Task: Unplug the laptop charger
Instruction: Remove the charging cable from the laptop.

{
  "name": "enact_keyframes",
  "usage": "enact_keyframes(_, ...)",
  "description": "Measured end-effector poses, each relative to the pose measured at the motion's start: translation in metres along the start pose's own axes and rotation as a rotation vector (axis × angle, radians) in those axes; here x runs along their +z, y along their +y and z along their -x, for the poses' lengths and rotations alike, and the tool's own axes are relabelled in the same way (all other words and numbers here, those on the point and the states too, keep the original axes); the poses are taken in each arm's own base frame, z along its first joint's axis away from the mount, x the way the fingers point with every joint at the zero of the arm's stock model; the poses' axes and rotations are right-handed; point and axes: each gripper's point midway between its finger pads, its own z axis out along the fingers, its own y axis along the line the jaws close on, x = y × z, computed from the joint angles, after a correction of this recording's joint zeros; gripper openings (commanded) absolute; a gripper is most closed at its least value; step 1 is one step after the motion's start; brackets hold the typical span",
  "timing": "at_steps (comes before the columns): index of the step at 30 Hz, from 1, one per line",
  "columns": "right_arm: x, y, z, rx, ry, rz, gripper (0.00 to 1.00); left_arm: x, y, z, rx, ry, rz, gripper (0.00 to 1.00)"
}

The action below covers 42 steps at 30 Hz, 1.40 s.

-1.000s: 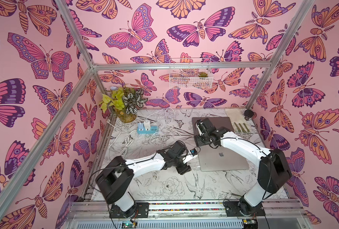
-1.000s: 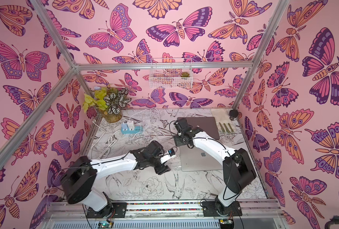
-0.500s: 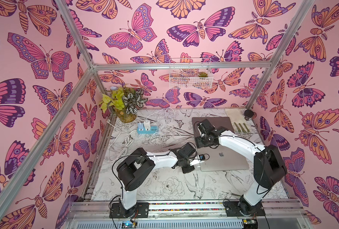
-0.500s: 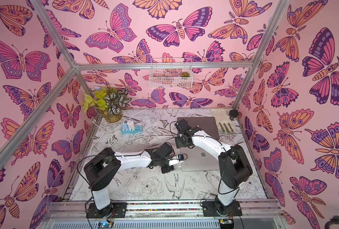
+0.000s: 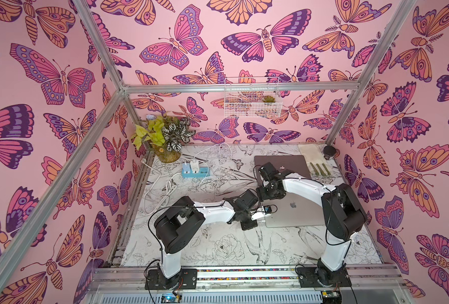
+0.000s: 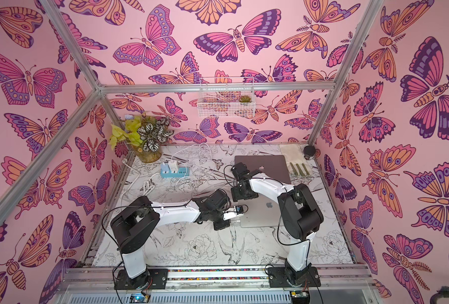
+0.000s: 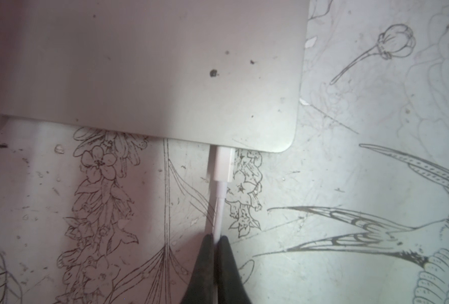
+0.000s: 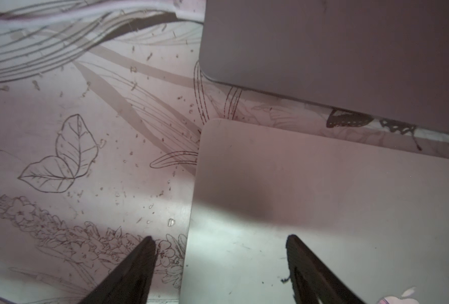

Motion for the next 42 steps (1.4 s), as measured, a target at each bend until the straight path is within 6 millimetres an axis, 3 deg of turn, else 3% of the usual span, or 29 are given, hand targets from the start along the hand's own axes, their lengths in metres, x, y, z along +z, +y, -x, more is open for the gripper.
enact_keyframes(10,0.015,-0.014,-0.005,-0.025,0.026,-0.096,0.79,-0.006,-0.001,-0.008,-0.056,-0.029,-0.029,0.00)
enact_keyframes(16,0.018,-0.014,-0.003,-0.053,0.019,-0.136,0.78,-0.016,0.004,-0.022,-0.115,-0.026,-0.035,0.00)
enact_keyframes(22,0.019,-0.014,-0.002,-0.059,0.018,-0.151,0.78,-0.029,0.006,-0.021,-0.136,-0.058,-0.030,0.00)
enact_keyframes(31,0.019,-0.014,0.000,-0.062,0.025,-0.158,0.78,-0.023,0.001,-0.037,-0.150,-0.035,0.012,0.00)
enact_keyframes(42,0.022,-0.015,0.004,-0.069,0.036,-0.192,0.75,-0.041,-0.002,-0.047,-0.146,-0.049,0.101,0.00)
